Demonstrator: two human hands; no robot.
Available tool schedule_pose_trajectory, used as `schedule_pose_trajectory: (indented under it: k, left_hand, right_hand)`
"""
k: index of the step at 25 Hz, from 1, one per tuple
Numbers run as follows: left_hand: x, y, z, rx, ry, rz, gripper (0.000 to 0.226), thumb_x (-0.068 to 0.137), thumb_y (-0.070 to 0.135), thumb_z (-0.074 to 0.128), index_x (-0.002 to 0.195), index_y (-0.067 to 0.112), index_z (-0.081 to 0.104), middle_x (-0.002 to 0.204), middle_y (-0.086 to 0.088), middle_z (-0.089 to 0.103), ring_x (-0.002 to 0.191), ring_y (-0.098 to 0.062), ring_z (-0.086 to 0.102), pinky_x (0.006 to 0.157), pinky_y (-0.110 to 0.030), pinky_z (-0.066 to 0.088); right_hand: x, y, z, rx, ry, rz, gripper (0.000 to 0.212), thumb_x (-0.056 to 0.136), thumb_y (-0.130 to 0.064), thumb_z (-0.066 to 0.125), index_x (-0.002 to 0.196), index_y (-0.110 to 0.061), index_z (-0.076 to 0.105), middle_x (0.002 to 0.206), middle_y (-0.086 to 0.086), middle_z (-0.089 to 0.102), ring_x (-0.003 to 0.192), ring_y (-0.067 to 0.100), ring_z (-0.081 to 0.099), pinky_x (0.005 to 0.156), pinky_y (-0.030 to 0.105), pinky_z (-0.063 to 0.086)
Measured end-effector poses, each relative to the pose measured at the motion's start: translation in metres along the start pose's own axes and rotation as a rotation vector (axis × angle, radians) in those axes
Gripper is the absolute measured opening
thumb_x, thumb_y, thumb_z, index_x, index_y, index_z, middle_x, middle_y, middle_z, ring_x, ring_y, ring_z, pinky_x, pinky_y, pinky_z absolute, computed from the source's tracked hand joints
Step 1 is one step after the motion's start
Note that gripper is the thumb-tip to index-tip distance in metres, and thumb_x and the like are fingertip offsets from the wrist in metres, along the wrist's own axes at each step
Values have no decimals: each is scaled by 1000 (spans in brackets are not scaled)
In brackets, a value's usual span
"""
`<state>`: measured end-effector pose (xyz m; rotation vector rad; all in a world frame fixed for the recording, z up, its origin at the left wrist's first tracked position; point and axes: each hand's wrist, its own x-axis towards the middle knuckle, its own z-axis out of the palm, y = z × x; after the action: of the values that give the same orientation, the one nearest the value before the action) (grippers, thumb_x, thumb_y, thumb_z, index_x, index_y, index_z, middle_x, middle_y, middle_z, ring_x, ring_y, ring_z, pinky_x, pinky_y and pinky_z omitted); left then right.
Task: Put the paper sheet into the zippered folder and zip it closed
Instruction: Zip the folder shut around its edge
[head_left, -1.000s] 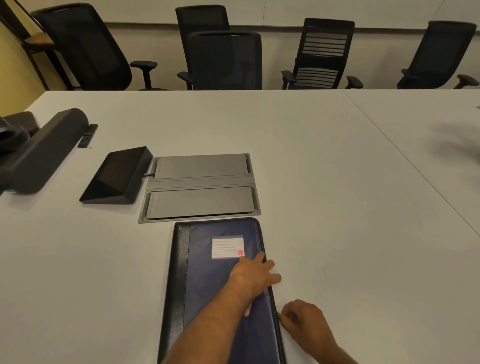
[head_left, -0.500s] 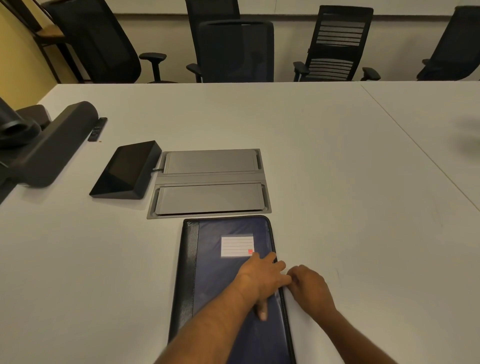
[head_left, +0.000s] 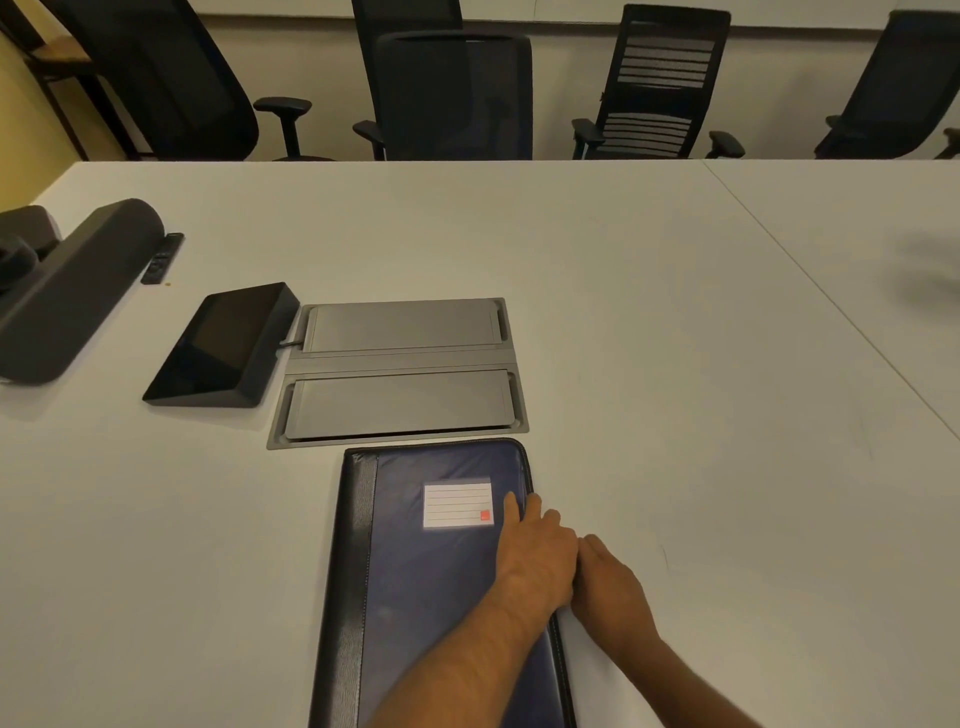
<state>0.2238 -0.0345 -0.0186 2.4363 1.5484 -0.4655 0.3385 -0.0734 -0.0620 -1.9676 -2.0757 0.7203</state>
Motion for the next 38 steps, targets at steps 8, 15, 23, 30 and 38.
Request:
schedule_pose_trajectory:
  k: [8, 15, 23, 30, 38]
  left_hand:
    - [12, -4, 7, -30, 14, -13, 32, 90, 28, 60, 119, 13, 62, 131, -12, 54, 143, -37, 19, 115, -63, 1]
    - [19, -5, 11, 24, 0, 16, 21, 91, 27, 60, 103, 11, 65, 109, -11, 66, 142, -37, 21, 113, -65, -6]
    - [46, -24, -1, -3, 54, 42, 35, 86, 18, 61, 120, 11, 60, 123, -9, 57, 139, -34, 25, 117, -59, -1]
    - [78, -46, -19, -25, 62, 10, 39, 90, 17, 57, 129, 12, 54, 133, -7, 48, 136, -31, 29, 116, -55, 16]
    - [109, -80, -43, -324, 72, -160, 15, 87, 15, 56, 101, 14, 62, 109, -4, 60, 109, -24, 51, 94, -45, 44]
  right_hand:
    - [-8, -12, -11, 598, 51, 488, 15, 73, 1, 63, 66, -11, 69, 58, 6, 70, 54, 21, 68, 58, 33, 61]
    - [-20, -21, -13, 853, -195, 543, 6, 71, -3, 76, 76, -5, 74, 71, 15, 74, 66, 30, 70, 56, 32, 59]
    - [-17, -16, 0, 726, -203, 473, 7, 73, -2, 73, 77, -5, 67, 53, 1, 65, 50, 13, 60, 51, 27, 53]
    - [-16, -12, 3, 661, -177, 427, 11, 68, -7, 73, 68, -13, 65, 49, -1, 60, 48, 14, 57, 55, 32, 53]
    - [-17, -12, 1, 670, -176, 420, 16, 70, -5, 76, 66, -15, 64, 55, 1, 62, 49, 15, 56, 54, 30, 52]
